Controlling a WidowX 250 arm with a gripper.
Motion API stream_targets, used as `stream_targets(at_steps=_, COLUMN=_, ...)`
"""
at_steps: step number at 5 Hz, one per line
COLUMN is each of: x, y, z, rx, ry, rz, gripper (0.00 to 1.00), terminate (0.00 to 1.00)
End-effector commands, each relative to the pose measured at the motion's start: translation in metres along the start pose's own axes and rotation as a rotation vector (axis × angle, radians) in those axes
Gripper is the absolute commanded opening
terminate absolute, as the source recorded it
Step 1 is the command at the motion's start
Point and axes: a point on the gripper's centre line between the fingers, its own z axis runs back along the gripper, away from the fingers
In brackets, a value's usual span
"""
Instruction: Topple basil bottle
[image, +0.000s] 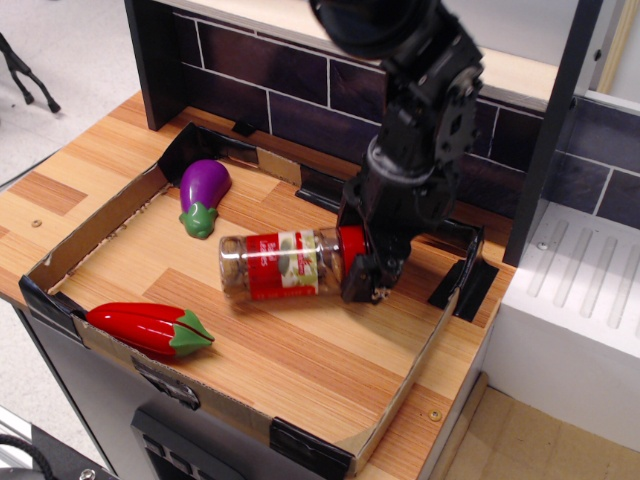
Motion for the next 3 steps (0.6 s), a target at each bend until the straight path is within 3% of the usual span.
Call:
stream_targets(at_steps=1, x=-0.01, y=0.012, z=0.047, rx=-0.013, ry=-0.106, rz=0.068, gripper=1.0, terminate=0.0)
stream_targets(at_steps=2, x=-0.02, y=0.018, z=0.084, rx=-0.024, ry=-0.172, rz=0.108, gripper=1.0, terminate=0.0)
stream_targets(at_steps=3, x=-0.032, y=0.026, z=0.118, rx=-0.033, ry=-0.179, rz=0.142, gripper=1.0, terminate=1.0)
